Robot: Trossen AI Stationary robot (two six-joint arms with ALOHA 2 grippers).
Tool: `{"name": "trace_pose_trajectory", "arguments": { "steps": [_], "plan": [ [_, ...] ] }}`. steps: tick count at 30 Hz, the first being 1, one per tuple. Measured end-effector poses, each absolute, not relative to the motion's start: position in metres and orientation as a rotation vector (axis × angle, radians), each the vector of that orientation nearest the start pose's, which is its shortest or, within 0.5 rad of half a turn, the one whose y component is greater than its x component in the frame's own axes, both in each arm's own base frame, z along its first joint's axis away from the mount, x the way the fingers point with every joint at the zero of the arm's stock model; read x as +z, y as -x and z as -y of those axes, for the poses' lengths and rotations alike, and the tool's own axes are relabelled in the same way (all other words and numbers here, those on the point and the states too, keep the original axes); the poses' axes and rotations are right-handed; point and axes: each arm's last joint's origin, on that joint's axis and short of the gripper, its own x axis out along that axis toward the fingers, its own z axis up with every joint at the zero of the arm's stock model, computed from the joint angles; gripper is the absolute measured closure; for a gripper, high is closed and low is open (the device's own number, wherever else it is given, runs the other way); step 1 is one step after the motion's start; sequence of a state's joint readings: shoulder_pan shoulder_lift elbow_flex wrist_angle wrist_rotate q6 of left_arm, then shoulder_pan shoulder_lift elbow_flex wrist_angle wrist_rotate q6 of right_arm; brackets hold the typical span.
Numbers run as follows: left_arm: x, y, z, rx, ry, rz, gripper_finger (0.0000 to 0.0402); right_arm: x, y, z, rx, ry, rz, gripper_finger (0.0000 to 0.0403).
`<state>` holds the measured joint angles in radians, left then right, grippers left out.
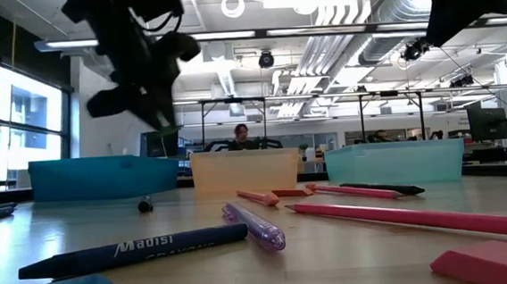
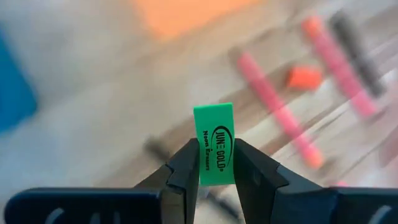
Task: Sort crayons/erasers/pens/pencils in bins
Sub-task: Put the green eraser into the orange bin
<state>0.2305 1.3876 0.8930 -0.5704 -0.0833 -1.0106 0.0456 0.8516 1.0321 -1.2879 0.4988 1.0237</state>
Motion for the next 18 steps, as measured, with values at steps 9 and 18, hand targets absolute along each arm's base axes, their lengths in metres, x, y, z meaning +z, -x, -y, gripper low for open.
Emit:
{"name": "trace_pose_trajectory", "arguments": {
  "steps": [9, 18],
  "plan": [
    [0.24, -0.267, -0.116, 0.651, 0.885, -0.502, 0.0323, 0.323, -0.123, 0.008, -0.882, -0.618, -0.719, 0.0309],
    [0.248, -0.267, -0.159, 0.599, 0.843, -0.299, 0.0323, 0.318, -0.135, 0.008, -0.895, -0.601, -0.749, 0.0309]
  ]
}}
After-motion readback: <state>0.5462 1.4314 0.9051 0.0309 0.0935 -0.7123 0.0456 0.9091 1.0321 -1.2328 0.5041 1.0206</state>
